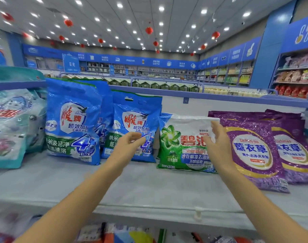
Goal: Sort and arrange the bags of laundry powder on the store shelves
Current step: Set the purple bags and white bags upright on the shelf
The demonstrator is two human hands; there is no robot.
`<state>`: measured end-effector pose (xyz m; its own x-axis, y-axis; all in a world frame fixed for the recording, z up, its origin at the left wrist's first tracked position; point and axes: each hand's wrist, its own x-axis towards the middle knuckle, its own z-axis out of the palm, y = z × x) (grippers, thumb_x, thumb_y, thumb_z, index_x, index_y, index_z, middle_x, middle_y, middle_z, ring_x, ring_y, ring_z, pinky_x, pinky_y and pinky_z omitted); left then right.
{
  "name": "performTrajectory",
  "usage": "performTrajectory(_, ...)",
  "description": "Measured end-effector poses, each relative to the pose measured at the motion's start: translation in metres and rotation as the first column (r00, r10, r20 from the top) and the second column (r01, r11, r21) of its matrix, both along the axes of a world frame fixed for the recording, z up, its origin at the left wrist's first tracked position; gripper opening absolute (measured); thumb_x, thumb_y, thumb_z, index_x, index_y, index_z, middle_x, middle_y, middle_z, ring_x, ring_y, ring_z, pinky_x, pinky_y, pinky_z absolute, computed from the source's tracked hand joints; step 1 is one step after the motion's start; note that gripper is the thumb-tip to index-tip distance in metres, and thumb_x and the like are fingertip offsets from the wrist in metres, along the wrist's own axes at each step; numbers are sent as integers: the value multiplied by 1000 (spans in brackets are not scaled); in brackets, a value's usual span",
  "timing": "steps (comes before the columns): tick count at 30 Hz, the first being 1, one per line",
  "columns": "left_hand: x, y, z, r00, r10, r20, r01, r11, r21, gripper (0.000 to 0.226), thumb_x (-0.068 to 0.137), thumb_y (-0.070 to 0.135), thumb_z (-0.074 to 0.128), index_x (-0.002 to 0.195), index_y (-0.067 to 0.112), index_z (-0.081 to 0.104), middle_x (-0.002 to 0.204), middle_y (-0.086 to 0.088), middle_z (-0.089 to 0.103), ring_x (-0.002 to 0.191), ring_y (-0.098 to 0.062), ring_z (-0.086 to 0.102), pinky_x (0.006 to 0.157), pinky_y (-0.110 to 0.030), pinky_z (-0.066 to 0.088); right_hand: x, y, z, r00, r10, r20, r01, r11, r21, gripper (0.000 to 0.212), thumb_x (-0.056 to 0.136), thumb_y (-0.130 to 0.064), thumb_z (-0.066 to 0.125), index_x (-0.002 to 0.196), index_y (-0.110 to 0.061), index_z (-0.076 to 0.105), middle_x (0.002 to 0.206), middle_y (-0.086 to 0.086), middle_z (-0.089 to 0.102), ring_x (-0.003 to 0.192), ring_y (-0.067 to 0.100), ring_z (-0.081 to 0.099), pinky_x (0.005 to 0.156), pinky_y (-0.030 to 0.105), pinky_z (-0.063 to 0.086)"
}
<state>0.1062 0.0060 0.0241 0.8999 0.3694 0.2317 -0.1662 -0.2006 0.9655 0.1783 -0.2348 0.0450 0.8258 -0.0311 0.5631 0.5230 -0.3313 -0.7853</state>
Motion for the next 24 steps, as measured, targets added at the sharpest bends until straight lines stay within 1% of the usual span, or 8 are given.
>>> performTrajectory(3, -46, 55, 0, 960, 229, 161, -226, 973, -38, 7, 88, 9, 64, 91, 15, 64, 89, -5, 68, 82, -14, 64, 75, -23, 50, -20, 42, 7, 971, 235, -38, -235, 972, -4, 31, 92, -4, 55, 122, -13, 56, 115, 0, 61, 101, 8, 57, 91, 24, 47)
performTrajectory(7, -75, 147, 1, 770, 619, 155, -591, 783, -192, 17, 87, -3, 54, 80, 13, 56, 76, -13, 59, 75, -30, 58, 63, -28, 49, -45, 125, 5, 770, 520, -368, -584, 808, -80, 29, 93, -20, 57, 121, -16, 54, 109, 1, 66, 94, 11, 64, 77, 18, 48)
performTrajectory(11, -64, 205, -4, 776, 631, -29, -625, 761, -171, 31, 98, 23, 47, 117, -1, 52, 114, -21, 59, 111, -36, 57, 96, -46, 45, -55, 207, 0, 678, 549, -489, -661, 746, -79, 54, 92, -33, 57, 138, -15, 35, 130, 9, 53, 114, 21, 54, 94, 33, 45)
performTrajectory(14, -52, 212, -1, 795, 606, -13, -604, 791, -93, 36, 101, 37, 38, 112, 8, 55, 121, -16, 58, 107, -30, 57, 99, -45, 44, -52, 252, 7, 736, 551, -393, -587, 809, 34, 66, 89, -38, 60, 142, -17, 27, 142, 8, 41, 126, 24, 45, 100, 39, 39)
performTrajectory(19, -27, 232, -1, 831, 553, -59, -556, 828, -69, 62, 98, 57, 24, 138, 14, 45, 139, -11, 52, 128, -32, 46, 110, -47, 33, -33, 288, 37, 784, 569, -247, -519, 820, 241, 59, 92, -39, 56, 141, -15, 35, 141, 5, 43, 127, 19, 44, 93, 32, 39)
performTrajectory(21, -17, 239, -2, 851, 515, -105, -521, 853, -42, 70, 96, 62, 19, 136, 15, 52, 135, -12, 56, 125, -31, 50, 109, -44, 34, -24, 296, 44, 795, 571, -205, -533, 819, 212, 29, 95, -37, 51, 108, -13, 59, 100, 3, 61, 91, 12, 59, 74, 31, 42)
performTrajectory(22, -12, 242, -3, 850, 517, -104, -521, 854, -13, 71, 96, 62, 18, 133, 13, 55, 133, -13, 58, 123, -30, 51, 107, -41, 35, -19, 300, 47, 810, 563, -164, -529, 823, 207, 31, 97, -35, 48, 74, -15, 53, 68, -1, 51, 58, 7, 50, 58, 29, 36)
performTrajectory(24, -5, 247, -8, 824, 562, -75, -560, 827, 50, 72, 97, 59, 19, 125, 7, 60, 128, -16, 60, 115, -30, 55, 97, -36, 38, -6, 307, 54, 830, 535, -157, -511, 843, 171, 50, 99, -31, 45, 57, -17, 21, 49, -6, 18, 35, 8, 18, 46, 25, 18)
